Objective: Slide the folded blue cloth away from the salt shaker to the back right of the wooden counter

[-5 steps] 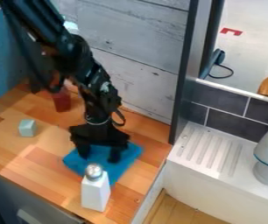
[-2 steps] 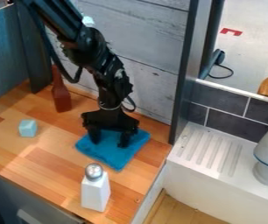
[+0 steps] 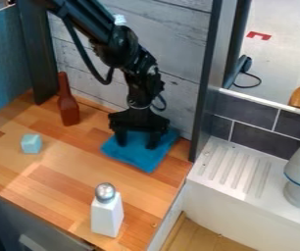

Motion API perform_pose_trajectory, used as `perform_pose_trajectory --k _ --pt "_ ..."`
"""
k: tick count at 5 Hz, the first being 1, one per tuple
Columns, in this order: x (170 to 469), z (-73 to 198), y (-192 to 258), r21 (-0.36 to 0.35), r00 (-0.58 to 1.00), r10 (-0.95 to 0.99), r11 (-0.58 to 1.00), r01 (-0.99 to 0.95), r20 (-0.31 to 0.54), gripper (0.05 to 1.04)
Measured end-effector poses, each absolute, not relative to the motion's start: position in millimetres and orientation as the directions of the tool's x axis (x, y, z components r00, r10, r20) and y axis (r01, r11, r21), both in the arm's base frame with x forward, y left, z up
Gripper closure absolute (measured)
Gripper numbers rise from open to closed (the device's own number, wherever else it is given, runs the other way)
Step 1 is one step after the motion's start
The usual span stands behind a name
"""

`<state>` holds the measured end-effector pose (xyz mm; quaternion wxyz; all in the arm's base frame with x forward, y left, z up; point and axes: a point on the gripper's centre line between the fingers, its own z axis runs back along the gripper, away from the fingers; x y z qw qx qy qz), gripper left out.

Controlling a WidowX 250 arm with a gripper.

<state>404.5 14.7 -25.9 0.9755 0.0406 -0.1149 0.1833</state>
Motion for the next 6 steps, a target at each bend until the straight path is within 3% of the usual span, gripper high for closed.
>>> perform_pose_trajectory --k 2,3,4,5,6 --pt "404.1 -22.1 9.6 0.027 0.889 0.376 0.918 -0.396 0.262 0.082" --pt "395.5 -1.8 4.2 0.001 0.874 0.368 0.921 -0.388 0.318 0.083" --pt "381.1 31.1 5.1 -0.042 0.836 0.364 0.923 -0.381 0.410 0.083" --pt "358.6 53.9 3.7 -0.075 0.818 0.366 0.925 -0.373 0.444 0.083" --pt "321.3 64.4 4.0 -0.050 0.863 0.326 0.942 -0.333 0.387 0.083"
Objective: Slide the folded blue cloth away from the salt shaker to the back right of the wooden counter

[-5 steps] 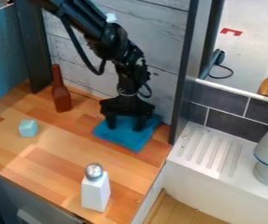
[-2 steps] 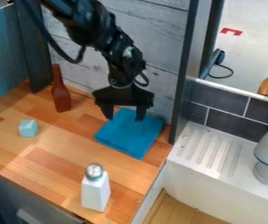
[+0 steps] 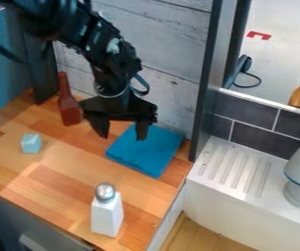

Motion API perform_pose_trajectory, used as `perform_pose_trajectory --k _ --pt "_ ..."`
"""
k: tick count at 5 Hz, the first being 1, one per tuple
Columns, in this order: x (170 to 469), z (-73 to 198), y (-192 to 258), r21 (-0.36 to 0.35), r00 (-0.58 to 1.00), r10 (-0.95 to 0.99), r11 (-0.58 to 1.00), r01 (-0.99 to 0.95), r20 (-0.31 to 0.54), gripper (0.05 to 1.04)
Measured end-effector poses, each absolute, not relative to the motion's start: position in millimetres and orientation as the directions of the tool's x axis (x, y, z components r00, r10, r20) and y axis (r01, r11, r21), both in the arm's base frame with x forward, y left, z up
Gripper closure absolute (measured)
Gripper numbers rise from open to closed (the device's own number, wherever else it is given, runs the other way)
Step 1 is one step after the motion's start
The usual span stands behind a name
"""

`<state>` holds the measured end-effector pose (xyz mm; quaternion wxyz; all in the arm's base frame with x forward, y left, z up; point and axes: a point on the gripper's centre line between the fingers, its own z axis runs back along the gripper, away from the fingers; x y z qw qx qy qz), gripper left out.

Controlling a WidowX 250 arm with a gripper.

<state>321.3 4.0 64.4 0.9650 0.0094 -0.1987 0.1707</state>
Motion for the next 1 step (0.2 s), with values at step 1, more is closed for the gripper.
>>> perform_pose_trajectory --k 1 --pt "277.3 90.8 58.7 0.056 0.925 0.281 0.951 -0.304 0.257 0.083"
